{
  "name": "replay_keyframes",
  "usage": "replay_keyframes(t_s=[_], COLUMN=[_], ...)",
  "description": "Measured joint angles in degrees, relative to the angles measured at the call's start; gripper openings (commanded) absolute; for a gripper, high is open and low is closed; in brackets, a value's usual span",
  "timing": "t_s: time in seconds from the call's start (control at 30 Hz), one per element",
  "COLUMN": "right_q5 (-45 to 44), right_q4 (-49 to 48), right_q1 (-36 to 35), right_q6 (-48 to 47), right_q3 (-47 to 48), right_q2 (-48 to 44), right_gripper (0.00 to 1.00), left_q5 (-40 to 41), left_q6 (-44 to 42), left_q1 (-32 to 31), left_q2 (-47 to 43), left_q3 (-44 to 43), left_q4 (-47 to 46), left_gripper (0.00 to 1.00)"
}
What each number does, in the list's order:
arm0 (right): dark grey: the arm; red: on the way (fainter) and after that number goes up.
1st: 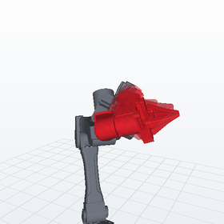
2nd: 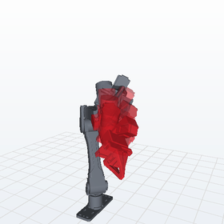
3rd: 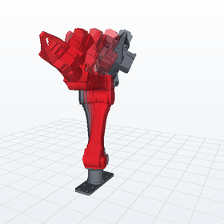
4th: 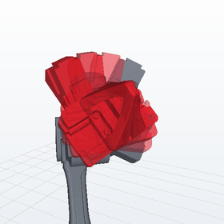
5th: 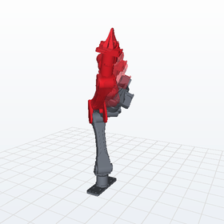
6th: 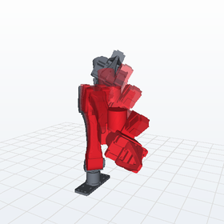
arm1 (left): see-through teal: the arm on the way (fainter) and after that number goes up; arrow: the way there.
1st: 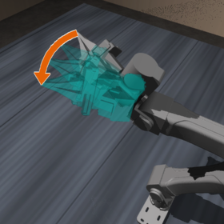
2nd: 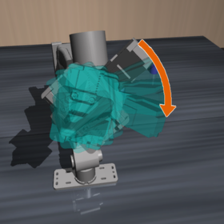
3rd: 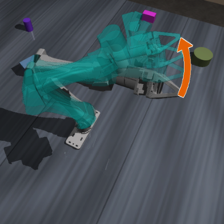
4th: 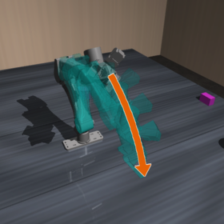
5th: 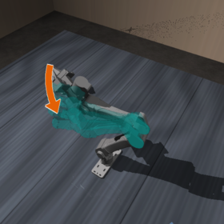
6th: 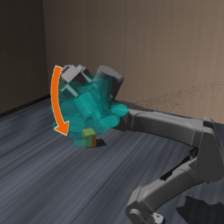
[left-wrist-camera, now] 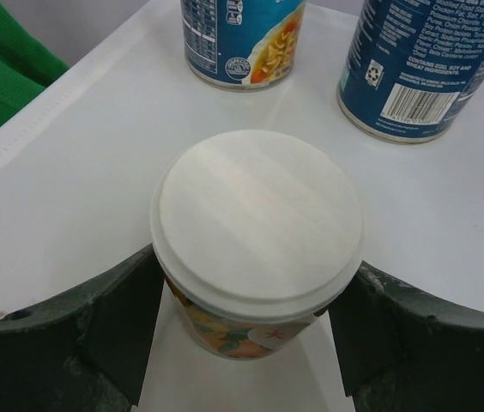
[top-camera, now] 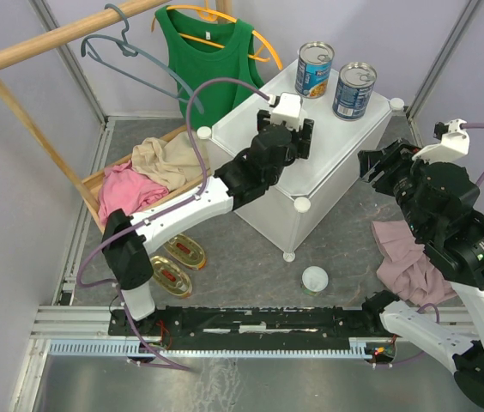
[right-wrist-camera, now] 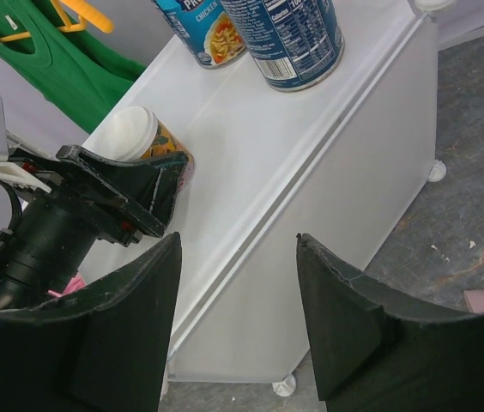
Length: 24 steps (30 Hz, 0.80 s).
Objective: Place and organize the canned foods onto the counter
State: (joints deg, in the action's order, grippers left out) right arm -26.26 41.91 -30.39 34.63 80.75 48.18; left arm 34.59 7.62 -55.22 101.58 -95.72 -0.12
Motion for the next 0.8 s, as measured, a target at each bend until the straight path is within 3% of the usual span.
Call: replay_keyframes(t_s=[0.8], right_q5=[-0.9], right_q4=[-1.3], right_q1=[0.0], right_q6=[-0.4], right_q3=[0.0], right_q2=[1.8], right_gripper=[0.64], left_q5=[-9.5], left_q6=[-2.4], left_q1=[7.6], left_q2=[4.6], left_q3=[-4.2], left_q4=[0.5], left_gripper=[0.77])
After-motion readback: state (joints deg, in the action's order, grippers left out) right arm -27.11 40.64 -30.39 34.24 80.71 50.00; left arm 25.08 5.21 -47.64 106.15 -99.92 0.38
